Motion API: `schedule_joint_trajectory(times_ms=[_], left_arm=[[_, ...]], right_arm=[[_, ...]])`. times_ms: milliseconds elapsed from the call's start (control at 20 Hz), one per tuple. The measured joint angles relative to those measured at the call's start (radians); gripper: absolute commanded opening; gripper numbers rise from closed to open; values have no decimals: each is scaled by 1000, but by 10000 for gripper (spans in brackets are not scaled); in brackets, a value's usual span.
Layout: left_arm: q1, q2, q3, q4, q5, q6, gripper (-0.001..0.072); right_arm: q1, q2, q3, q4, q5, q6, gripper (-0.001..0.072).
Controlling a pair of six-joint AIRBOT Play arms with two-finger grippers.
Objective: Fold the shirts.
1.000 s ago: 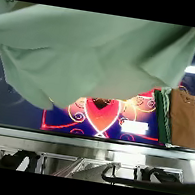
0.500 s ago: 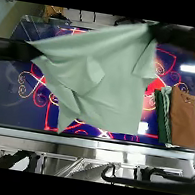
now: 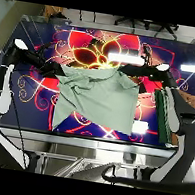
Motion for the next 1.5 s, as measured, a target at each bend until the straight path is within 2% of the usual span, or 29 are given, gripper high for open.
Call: schedule_joint_trajectory(times_ms=[150, 250, 300, 350, 450, 600, 700, 850, 1100, 1400, 1450, 1500], left_arm=[[20, 11, -3, 0, -51, -15, 696], [13, 73, -96, 0, -60, -23, 696], [2, 116, -166, -1, -53, -23, 696], [-15, 163, -251, -1, -36, -23, 696], [-59, 256, -430, -1, 35, -23, 696], [-140, 358, -643, -1, 188, -23, 696], [-189, 391, -723, -1, 275, -24, 696], [-230, 413, -773, 0, 327, -26, 696], [-198, 427, -745, 25, 247, -25, 696], [-70, 550, -829, 86, 183, -23, 696], [-49, 575, -863, 106, 184, -23, 696], [-27, 599, -904, 123, 187, -23, 696]], right_arm=[[-85, 70, -4, -87, 119, 109, 313], [-138, 137, -35, -185, 211, 175, 234], [-160, 174, -68, -230, 247, 200, 234], [-179, 219, -118, -270, 276, 215, 242], [-214, 318, -258, -328, 296, 238, 402], [-261, 467, -521, -376, 288, 263, 409], [-279, 548, -683, -389, 273, 271, 410], [-291, 634, -887, -398, 240, 274, 410], [-285, 662, -1079, -366, 187, 216, 410], [-176, 587, -1139, -281, 124, 171, 408], [-154, 570, -1142, -264, 117, 164, 395], [-133, 554, -1145, -236, 117, 151, 336]])
